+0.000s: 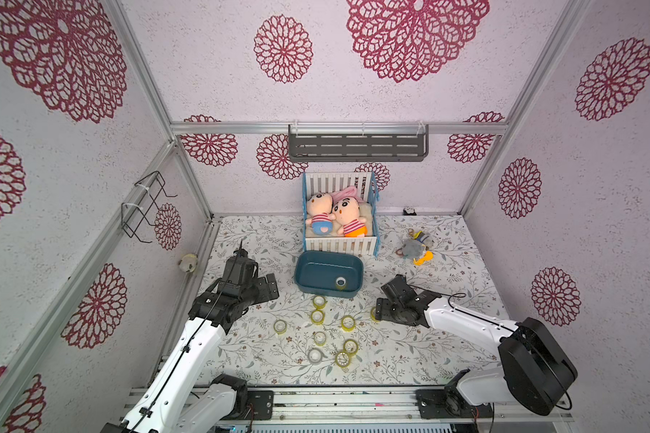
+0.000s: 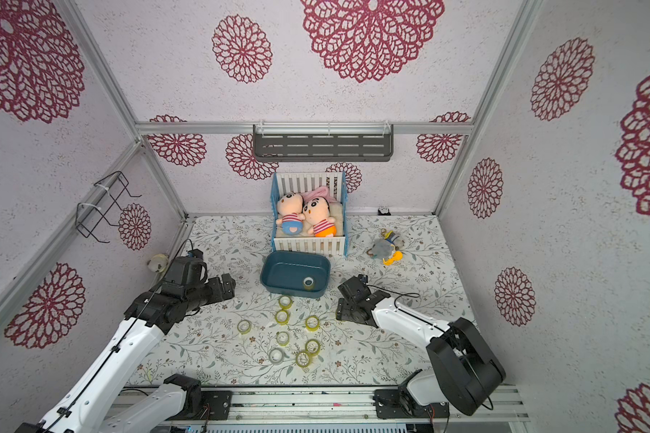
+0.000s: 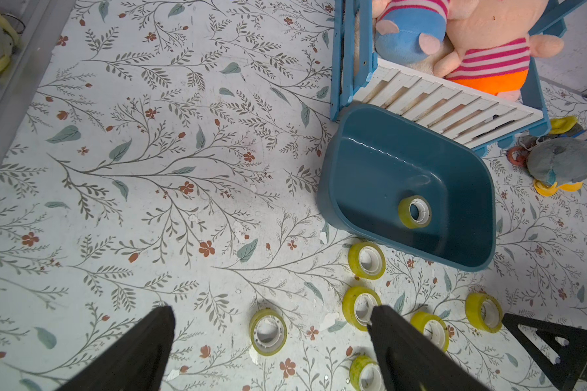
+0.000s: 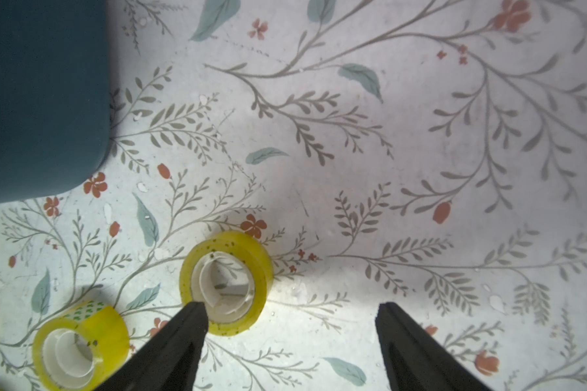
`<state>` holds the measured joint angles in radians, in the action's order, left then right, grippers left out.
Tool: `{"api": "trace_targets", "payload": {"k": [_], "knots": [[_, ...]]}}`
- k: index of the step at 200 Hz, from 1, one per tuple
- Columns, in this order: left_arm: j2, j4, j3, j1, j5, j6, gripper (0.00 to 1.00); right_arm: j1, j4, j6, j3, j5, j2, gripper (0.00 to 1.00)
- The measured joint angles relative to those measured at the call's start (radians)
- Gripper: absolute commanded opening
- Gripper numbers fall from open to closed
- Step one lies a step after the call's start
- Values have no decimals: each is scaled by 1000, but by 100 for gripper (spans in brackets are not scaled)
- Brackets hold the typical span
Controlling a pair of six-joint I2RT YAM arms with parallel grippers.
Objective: Put the transparent tape into the storage box
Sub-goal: Pick up the tape at the center of the board.
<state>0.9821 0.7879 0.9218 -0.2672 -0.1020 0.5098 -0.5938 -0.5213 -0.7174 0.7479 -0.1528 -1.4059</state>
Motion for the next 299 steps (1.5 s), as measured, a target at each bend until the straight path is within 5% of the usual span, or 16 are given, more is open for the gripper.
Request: {"api": "trace_targets", "payload": {"k": [100, 136, 221, 299], "knots": [[0, 4, 0, -30, -31, 0, 97, 2, 42, 2, -3, -18, -101, 74], [0, 4, 0, -30, -39, 0, 97, 3, 78, 3, -53, -42, -67, 48], [5, 4, 0, -33, -43, -1, 97, 3, 83, 6, -134, -61, 57, 4], [-3, 3, 0, -54, -38, -1, 97, 3, -38, 9, -130, -63, 287, 0]]}}
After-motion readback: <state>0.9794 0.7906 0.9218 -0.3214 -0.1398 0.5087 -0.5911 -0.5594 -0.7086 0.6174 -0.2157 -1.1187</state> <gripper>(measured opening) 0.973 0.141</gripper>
